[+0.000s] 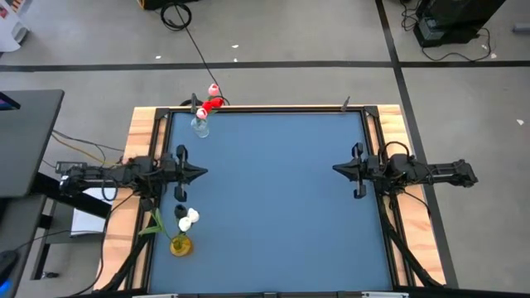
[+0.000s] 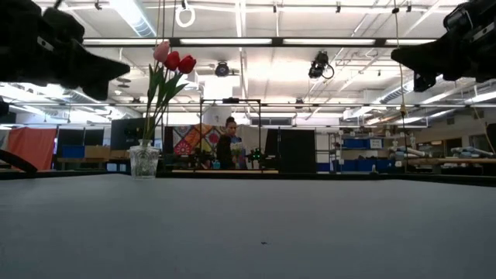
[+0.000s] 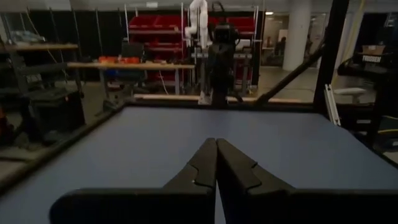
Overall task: Sort flowers into vase by color
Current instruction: Return To Home Position
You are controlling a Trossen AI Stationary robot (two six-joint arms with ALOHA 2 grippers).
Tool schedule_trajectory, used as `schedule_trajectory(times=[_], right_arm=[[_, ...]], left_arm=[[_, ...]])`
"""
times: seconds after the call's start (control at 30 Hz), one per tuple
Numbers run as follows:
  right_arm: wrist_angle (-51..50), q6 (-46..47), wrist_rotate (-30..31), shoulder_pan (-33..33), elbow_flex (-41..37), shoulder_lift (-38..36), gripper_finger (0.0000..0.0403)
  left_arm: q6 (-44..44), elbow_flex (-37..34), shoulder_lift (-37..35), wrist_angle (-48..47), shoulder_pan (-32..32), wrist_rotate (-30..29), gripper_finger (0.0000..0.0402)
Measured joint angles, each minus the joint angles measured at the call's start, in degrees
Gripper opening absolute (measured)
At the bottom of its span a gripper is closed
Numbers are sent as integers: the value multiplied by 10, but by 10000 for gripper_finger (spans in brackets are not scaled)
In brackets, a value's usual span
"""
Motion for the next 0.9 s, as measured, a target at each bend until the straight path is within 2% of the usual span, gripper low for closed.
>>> schedule_trajectory(times=[0.13, 0.27, 0.37, 0.53, 0.9], right_arm=[[1, 12, 3, 1, -13, 2, 0], [-20, -2, 49, -2, -13, 4, 5], [-16, -2, 73, -5, -13, 5, 23], [-16, -2, 74, -5, -13, 5, 46], [-16, -2, 73, -5, -13, 5, 47]], left_arm=[[-16, -12, 1, 21, 0, 0, 13], [14, -12, 1, 41, 0, 0, 13], [7, -12, 1, 11, 0, 0, 13], [-18, -12, 8, 0, 0, 0, 14], [-18, -12, 9, 0, 0, 0, 14]])
